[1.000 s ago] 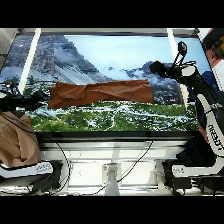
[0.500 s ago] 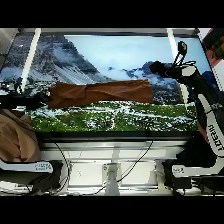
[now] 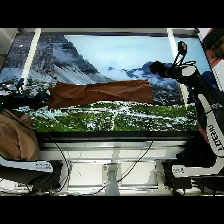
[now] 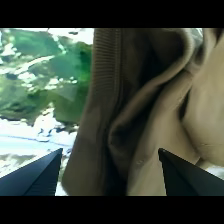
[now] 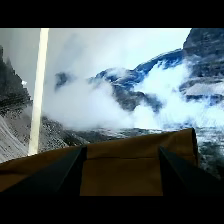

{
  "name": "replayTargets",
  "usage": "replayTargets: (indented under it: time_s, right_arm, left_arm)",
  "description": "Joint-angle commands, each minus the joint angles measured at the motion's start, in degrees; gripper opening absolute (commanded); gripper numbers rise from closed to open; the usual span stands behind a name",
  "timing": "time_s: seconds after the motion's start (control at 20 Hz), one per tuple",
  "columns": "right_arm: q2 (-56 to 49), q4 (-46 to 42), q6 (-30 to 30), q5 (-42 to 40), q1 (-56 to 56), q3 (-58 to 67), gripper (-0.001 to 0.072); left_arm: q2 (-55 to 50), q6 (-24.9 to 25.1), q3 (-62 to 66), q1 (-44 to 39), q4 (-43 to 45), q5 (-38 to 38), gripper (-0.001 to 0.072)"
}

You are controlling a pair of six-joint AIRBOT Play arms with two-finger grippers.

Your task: Fold the clothes and pants, and hang the long-sleeved shirts on hangers.

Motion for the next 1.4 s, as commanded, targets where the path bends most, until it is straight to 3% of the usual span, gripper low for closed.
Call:
replayTargets:
  time_s: [0.0,0.15,0.25,0.4,0.6,0.65,0.75,0.85,0.9,1.05,1.1,1.25,1.35]
  right_arm:
    - [0.02,0.02,0.02,0.02,0.07,0.07,0.0501]
    - [0.02,0.04,0.04,0.09,0.07,0.07,0.0500]
    - [0.02,0.04,0.04,0.24,0.07,0.07,0.0501]
    - [0.02,0.04,0.07,0.33,0.07,0.07,0.0501]
    - [0.02,0.28,0.28,0.92,0.07,0.07,0.0500]
    - [0.02,0.26,0.28,1.79,0.07,0.07,0.0500]
    - [0.02,0.26,0.26,3.96,0.07,0.07,0.0500]
    - [0.07,0.26,0.26,6.05,0.07,0.07,0.0500]
    - [0.11,0.31,0.26,6.88,0.09,0.07,0.0501]
    - [0.42,2.99,0.26,9.03,0.50,0.07,0.0495]
    - [0.57,4.28,0.26,9.01,1.07,0.07,0.0429]
    - [0.61,6.84,0.26,7.67,5.27,0.07,0.0016]
    - [0.59,6.40,0.17,3.30,9.81,0.07,0.0013]
  left_arm:
    - [-1.73,0.94,0.02,-0.33,0.24,-4.24,0.0718]
    - [-3.93,0.96,0.02,-0.57,-0.96,-7.85,0.0717]
    - [-4.66,3.69,0.02,-0.85,-3.43,-8.24,0.0717]
    - [-4.70,9.29,0.02,-1.38,-9.66,-7.13,0.0714]
    - [-4.70,9.92,0.00,-2.89,-13.07,-3.08,0.0688]
    - [-4.70,9.92,0.00,-3.41,-13.09,-2.01,0.0624]
    - [-4.70,9.92,0.02,-4.55,-13.66,-0.68,0.0312]
    - [-4.50,9.92,0.04,-5.81,-14.38,-1.18,0.0058]
    - [-4.22,9.94,0.33,-6.38,-14.97,-2.73,0.0015]
    - [-1.92,9.90,2.84,-7.91,-14.95,-7.28,0.0014]
    - [-0.33,9.88,3.78,-8.26,-14.95,-7.96,0.0014]
    - [6.03,9.18,5.97,-8.90,-14.78,-8.28,0.0014]
    - [10.93,7.08,6.54,-8.90,-14.78,-8.28,0.0013]
